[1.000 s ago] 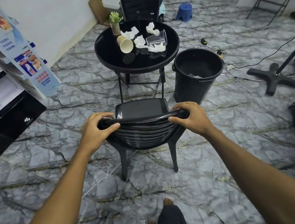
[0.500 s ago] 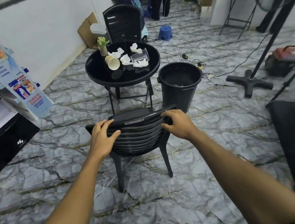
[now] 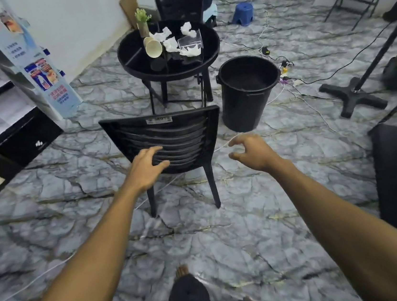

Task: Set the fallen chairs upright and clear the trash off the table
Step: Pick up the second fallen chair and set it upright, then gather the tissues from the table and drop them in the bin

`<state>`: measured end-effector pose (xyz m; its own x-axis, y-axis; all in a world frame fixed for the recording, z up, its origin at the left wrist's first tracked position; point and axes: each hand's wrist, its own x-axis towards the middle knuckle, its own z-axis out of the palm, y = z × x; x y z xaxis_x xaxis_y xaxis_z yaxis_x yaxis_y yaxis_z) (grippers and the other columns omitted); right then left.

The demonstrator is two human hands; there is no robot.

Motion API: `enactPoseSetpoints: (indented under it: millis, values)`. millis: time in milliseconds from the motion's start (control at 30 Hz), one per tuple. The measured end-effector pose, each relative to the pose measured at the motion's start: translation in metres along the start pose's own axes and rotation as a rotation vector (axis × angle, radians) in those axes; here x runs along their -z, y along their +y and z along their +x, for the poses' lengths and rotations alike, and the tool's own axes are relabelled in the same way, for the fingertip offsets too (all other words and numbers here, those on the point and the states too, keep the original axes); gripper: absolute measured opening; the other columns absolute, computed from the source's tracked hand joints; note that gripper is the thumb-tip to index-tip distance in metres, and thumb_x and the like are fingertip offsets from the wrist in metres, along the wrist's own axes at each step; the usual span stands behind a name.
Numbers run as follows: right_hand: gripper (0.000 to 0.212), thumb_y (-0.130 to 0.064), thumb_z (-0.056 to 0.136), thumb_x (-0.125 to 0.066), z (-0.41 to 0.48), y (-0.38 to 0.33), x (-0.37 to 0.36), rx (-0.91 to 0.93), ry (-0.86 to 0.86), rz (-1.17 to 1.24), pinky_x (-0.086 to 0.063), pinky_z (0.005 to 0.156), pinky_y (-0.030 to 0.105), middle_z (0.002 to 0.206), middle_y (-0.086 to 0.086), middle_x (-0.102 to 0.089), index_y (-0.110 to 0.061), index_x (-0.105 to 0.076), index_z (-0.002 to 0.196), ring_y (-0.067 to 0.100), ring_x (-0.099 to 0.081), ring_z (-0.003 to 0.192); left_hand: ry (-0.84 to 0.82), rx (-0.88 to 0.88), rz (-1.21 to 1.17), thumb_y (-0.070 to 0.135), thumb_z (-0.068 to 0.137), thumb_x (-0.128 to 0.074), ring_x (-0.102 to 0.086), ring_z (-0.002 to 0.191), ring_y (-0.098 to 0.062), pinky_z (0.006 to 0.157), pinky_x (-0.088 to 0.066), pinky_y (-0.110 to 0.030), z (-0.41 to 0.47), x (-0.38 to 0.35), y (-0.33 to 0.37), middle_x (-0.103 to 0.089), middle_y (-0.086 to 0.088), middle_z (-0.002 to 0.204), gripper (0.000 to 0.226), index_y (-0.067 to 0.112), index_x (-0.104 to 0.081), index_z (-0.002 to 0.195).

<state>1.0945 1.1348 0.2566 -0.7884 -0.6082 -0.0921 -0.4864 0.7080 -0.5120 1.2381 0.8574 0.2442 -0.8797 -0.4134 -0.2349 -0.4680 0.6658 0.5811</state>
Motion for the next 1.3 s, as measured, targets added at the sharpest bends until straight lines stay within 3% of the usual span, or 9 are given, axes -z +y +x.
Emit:
enactPoseSetpoints:
  millis: [333, 500, 800, 933, 1200, 1300]
  values:
    - [0.032, -0.030, 0.085, -0.068, -0.014, 0.069, 0.023, -0.036, -0.100, 0.037, -0.044, 0.099, 0.034, 0.126, 0.004, -0.065, -0.016, -0.067, 0.115, 0.023, -0.056, 0.120, -0.099, 0.069, 0.017, 0.049, 0.091, -0.057, -0.044, 0.132, -0.028, 0.107, -0.040, -0.047, -0.012, -0.073, 0.053, -0.044, -0.007, 0.145, 0.057, 0.024, -0.045, 0.141]
    - [0.034, -0.030, 0.086, -0.067, 0.011, 0.108, 0.045, -0.057, -0.116, 0.051, -0.043, 0.093, 0.031, 0.126, 0.004, -0.064, -0.017, -0.065, 0.118, 0.024, -0.058, 0.117, -0.129, 0.012, -0.041, 0.047, 0.091, -0.059, -0.045, 0.132, -0.023, 0.108, -0.039, -0.044, 0.027, -0.101, 0.105, -0.046, -0.004, 0.142, 0.056, 0.024, -0.047, 0.140]
    - [0.035, -0.030, 0.087, -0.066, 0.095, 0.186, 0.108, -0.075, -0.167, 0.053, -0.043, 0.095, 0.031, 0.126, 0.005, -0.065, -0.017, -0.065, 0.120, 0.022, -0.057, 0.119, -0.238, -0.037, -0.095, 0.043, 0.092, -0.060, -0.047, 0.126, -0.020, 0.100, -0.039, -0.032, 0.134, -0.162, 0.211, -0.046, -0.004, 0.138, 0.052, 0.025, -0.047, 0.139]
    - [0.031, -0.028, 0.088, -0.065, 0.146, 0.209, 0.133, -0.049, -0.164, 0.051, -0.044, 0.091, 0.031, 0.123, 0.008, -0.066, -0.014, -0.066, 0.116, 0.025, -0.058, 0.116, -0.171, 0.009, -0.118, 0.043, 0.093, -0.059, -0.048, 0.117, -0.016, 0.091, -0.036, -0.028, 0.189, -0.156, 0.239, -0.048, -0.002, 0.134, 0.053, 0.025, -0.045, 0.141]
    - [0.034, -0.029, 0.085, -0.066, 0.270, 0.237, 0.161, 0.062, -0.228, 0.020, -0.050, 0.091, 0.038, 0.112, 0.009, -0.070, -0.015, -0.066, 0.117, 0.026, -0.063, 0.106, 0.029, 0.123, -0.191, 0.044, 0.090, -0.060, -0.050, 0.124, -0.019, 0.102, -0.043, -0.042, 0.281, -0.134, 0.254, -0.051, 0.002, 0.135, 0.048, 0.032, -0.049, 0.135]
    - [0.031, -0.029, 0.084, -0.066, 0.325, 0.243, 0.169, 0.132, -0.254, 0.019, -0.047, 0.085, 0.029, 0.112, 0.006, -0.070, -0.016, -0.068, 0.112, 0.024, -0.063, 0.105, 0.084, 0.184, -0.216, 0.047, 0.088, -0.061, -0.050, 0.125, -0.019, 0.104, -0.043, -0.047, 0.314, -0.129, 0.257, -0.049, 0.004, 0.137, 0.049, 0.035, -0.049, 0.134]
